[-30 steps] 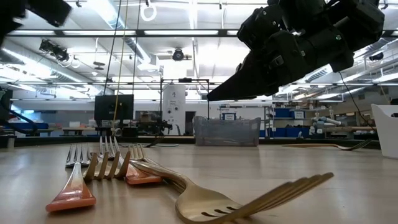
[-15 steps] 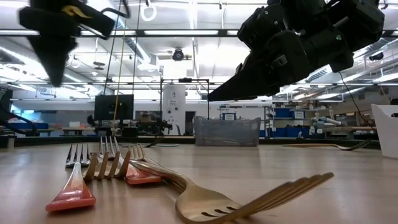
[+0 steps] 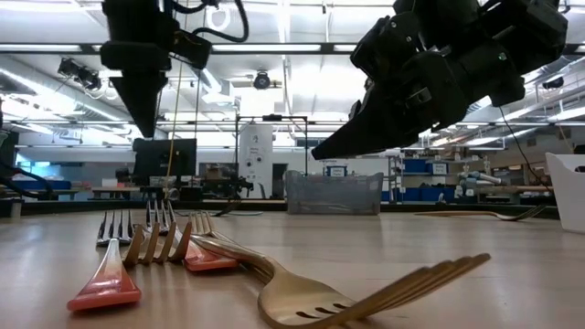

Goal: Sort silverware by color (type)
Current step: Put the gold fork into the white bin

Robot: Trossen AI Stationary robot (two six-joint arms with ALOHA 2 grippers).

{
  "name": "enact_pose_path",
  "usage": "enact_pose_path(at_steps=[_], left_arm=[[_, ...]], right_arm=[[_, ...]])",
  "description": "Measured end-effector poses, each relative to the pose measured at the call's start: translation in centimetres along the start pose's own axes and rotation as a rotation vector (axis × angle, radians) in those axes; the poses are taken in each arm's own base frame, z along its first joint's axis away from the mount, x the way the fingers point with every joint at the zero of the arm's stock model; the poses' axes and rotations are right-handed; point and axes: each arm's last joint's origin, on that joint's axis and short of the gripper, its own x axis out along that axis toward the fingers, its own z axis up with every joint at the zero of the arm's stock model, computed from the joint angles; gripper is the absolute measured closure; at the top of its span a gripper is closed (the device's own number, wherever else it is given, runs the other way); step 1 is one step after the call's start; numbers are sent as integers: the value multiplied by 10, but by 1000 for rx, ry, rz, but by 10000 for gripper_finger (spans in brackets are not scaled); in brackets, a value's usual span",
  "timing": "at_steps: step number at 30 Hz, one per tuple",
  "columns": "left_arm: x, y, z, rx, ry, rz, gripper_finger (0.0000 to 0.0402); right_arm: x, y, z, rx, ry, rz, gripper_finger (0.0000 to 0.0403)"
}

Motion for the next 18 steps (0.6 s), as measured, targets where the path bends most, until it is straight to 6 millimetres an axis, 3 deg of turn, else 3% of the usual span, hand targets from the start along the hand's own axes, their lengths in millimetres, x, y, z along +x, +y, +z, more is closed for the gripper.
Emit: enact_pose_path(at_steps=[10,18], left_arm=[[-5,-19,24,209,-222,-257,283],[-13,-35,29,376,-376,-302,283]], right_arm=[[-1,4,-7,16,73,-1,332],[-12,2,-3,117,126,-53,332]])
